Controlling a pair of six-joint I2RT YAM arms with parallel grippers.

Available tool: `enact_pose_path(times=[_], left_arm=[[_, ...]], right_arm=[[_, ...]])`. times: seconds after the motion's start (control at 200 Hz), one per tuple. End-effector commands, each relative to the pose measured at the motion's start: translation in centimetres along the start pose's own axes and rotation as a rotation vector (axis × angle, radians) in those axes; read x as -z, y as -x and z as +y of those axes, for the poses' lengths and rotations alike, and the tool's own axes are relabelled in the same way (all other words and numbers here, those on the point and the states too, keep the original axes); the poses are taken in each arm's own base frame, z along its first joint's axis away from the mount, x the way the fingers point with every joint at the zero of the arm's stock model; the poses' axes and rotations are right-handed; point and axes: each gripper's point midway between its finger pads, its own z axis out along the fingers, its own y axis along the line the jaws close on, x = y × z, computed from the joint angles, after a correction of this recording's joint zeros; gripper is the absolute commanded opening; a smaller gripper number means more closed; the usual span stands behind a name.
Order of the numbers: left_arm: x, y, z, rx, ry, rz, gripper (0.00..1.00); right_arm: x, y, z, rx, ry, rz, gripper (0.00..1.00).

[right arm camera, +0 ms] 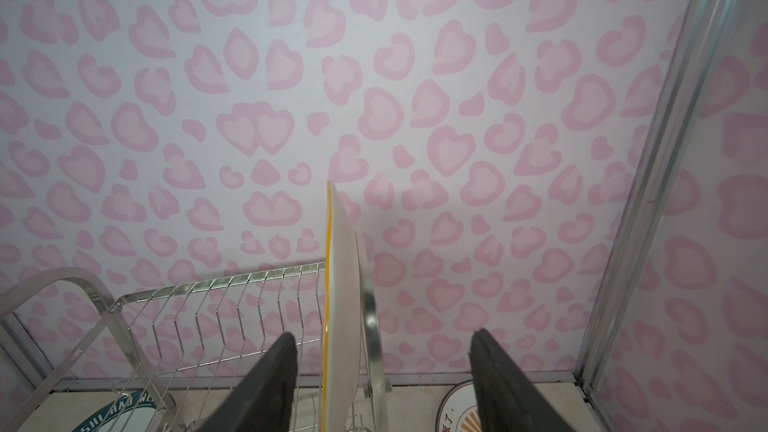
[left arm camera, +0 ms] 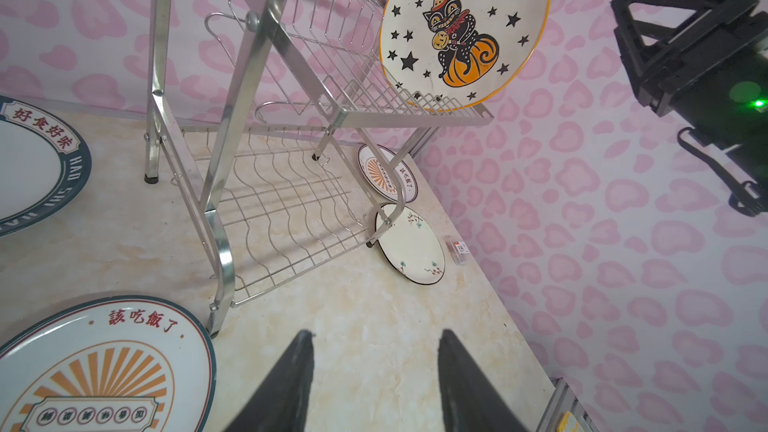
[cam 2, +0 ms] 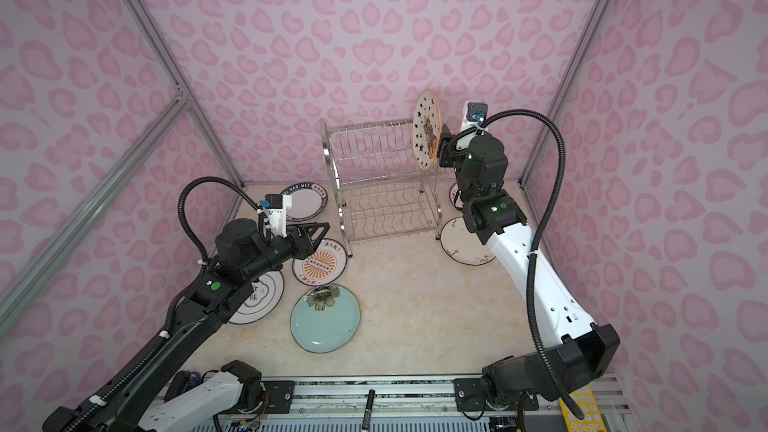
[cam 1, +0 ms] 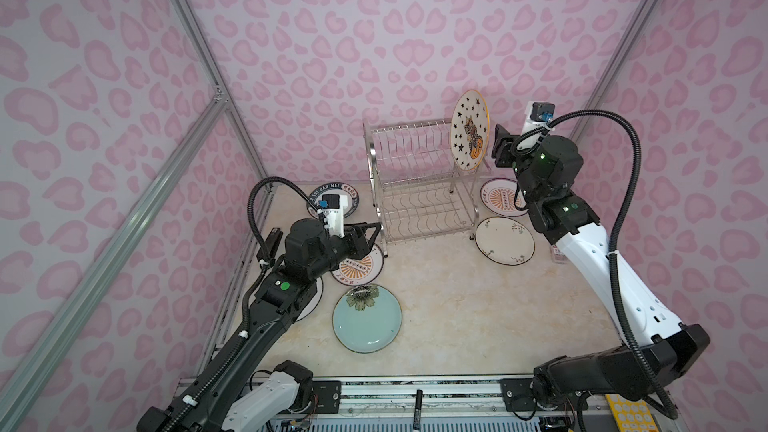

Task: Load the plates into the dish rack
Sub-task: 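Open the right gripper and withdraw it from the standing cat plate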

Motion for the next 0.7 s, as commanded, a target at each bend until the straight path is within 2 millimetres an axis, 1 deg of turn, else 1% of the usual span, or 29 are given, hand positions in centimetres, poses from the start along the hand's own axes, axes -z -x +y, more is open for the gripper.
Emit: enact_pose_path(times=[0.0,0.005,0.015,0.16,0.26,0.405,0.54,0.615,0.7], left_arm=[[-0.5,-0.1,0.5,-0.012,0.015,-0.008,0.51],[-0.5,0.0,0.5,-0.012,0.016,-0.009,0.51],[-0.6,-0.1,0.6,-0.012,0.018,-0.008,0.51],[-1.6,-1.3,2.0,-0.001,0.062,0.020,0.50],[-2.4,-2.3,2.9,0.006,0.088,0.045,0.50],[-3.1,-3.5,4.0,0.010,0.136,0.066,0.49],[-3.8,-4.7,4.7,0.013,0.166,0.090,0.49],[-4.4,-5.5,5.1,0.018,0.174,0.099,0.49],[-5.3,-6.8,5.5,0.038,0.172,0.106,0.49]], right_arm=[[0.7,0.1,-0.5,-0.065,0.034,-0.012,0.66],[0.7,-0.6,-0.6,-0.065,0.032,0.001,0.66],[0.8,-1.1,-0.8,-0.067,0.031,0.011,0.66],[1.5,-3.3,-3.3,-0.157,0.042,0.048,0.66],[1.6,-5.6,-4.8,-0.205,0.041,0.094,0.66],[1.9,-9.6,-6.1,-0.230,0.023,0.179,0.66],[2.1,-14.0,-7.2,-0.280,0.009,0.277,0.66],[2.4,-16.9,-7.9,-0.315,-0.006,0.338,0.65],[3.2,-20.1,-9.4,-0.368,-0.032,0.401,0.65]])
